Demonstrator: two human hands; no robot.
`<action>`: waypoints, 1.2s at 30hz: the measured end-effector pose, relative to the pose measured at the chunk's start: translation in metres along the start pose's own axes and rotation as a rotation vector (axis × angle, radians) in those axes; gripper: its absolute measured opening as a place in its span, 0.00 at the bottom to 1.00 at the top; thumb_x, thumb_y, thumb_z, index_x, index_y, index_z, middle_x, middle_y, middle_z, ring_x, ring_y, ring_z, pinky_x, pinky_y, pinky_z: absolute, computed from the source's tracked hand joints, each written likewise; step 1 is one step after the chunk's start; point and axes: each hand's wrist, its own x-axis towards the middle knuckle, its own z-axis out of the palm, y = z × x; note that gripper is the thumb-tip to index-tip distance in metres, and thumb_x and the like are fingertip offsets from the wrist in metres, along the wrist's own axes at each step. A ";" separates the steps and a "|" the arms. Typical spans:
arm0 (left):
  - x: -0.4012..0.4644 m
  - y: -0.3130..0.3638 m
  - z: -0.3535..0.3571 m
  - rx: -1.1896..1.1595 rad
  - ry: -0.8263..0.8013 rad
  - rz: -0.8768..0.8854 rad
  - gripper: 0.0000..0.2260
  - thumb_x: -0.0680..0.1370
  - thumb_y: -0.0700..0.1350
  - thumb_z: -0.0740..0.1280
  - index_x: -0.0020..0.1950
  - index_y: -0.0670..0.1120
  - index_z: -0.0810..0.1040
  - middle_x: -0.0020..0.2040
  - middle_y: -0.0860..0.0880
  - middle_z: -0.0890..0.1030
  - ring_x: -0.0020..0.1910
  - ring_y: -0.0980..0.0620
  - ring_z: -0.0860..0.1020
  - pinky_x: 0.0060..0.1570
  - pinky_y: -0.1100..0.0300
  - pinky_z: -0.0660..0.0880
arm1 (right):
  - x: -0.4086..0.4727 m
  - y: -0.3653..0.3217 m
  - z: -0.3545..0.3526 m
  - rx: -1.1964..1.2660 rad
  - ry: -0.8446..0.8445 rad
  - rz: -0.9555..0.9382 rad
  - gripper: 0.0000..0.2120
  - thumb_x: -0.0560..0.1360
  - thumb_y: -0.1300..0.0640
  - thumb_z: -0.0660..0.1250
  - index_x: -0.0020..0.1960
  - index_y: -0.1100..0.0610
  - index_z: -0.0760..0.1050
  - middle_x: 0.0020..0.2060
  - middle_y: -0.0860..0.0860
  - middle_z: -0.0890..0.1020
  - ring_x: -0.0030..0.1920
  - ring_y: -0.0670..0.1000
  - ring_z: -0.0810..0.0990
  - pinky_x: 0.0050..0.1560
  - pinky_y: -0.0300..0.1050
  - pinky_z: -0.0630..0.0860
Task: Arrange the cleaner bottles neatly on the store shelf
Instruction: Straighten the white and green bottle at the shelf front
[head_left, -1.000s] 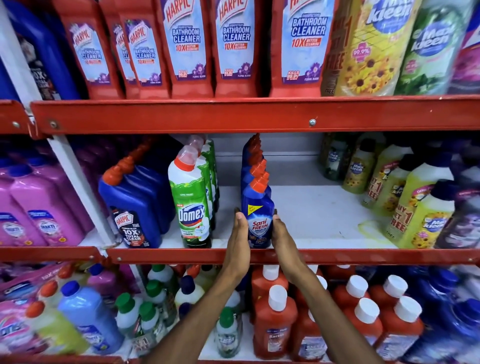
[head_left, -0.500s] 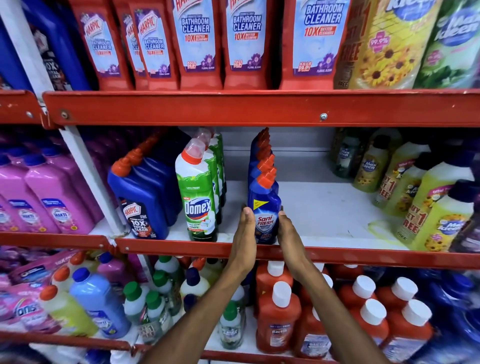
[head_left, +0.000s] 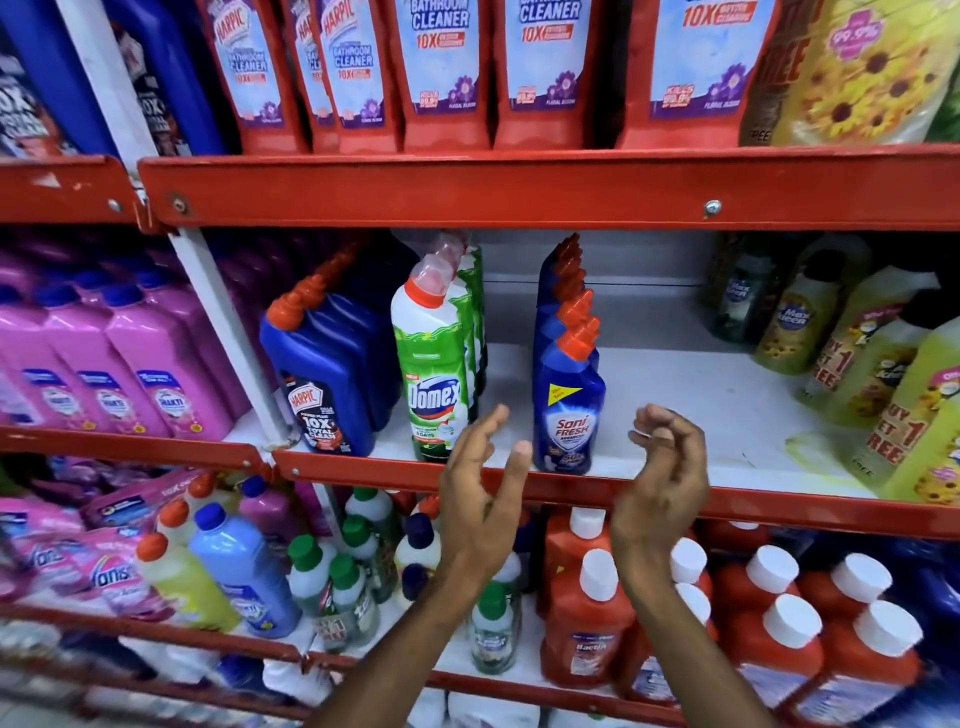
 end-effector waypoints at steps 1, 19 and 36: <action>-0.002 -0.006 -0.012 0.027 0.060 0.069 0.17 0.80 0.55 0.66 0.67 0.51 0.79 0.66 0.56 0.82 0.67 0.57 0.79 0.67 0.54 0.77 | -0.008 -0.002 0.003 -0.005 -0.009 -0.056 0.14 0.77 0.53 0.57 0.52 0.56 0.79 0.45 0.52 0.84 0.47 0.47 0.82 0.49 0.39 0.79; 0.067 -0.056 -0.082 -0.256 -0.232 -0.257 0.32 0.81 0.67 0.53 0.76 0.48 0.72 0.73 0.43 0.78 0.74 0.46 0.76 0.76 0.42 0.69 | -0.072 0.053 0.123 -0.238 -0.616 0.364 0.49 0.70 0.19 0.49 0.81 0.49 0.58 0.82 0.51 0.62 0.81 0.49 0.62 0.81 0.57 0.60; 0.060 -0.051 -0.078 -0.177 -0.262 -0.197 0.43 0.74 0.79 0.52 0.79 0.52 0.65 0.71 0.47 0.79 0.70 0.50 0.77 0.74 0.41 0.71 | -0.071 0.026 0.123 -0.172 -0.606 0.345 0.34 0.76 0.36 0.49 0.76 0.51 0.68 0.66 0.51 0.81 0.67 0.47 0.78 0.74 0.54 0.70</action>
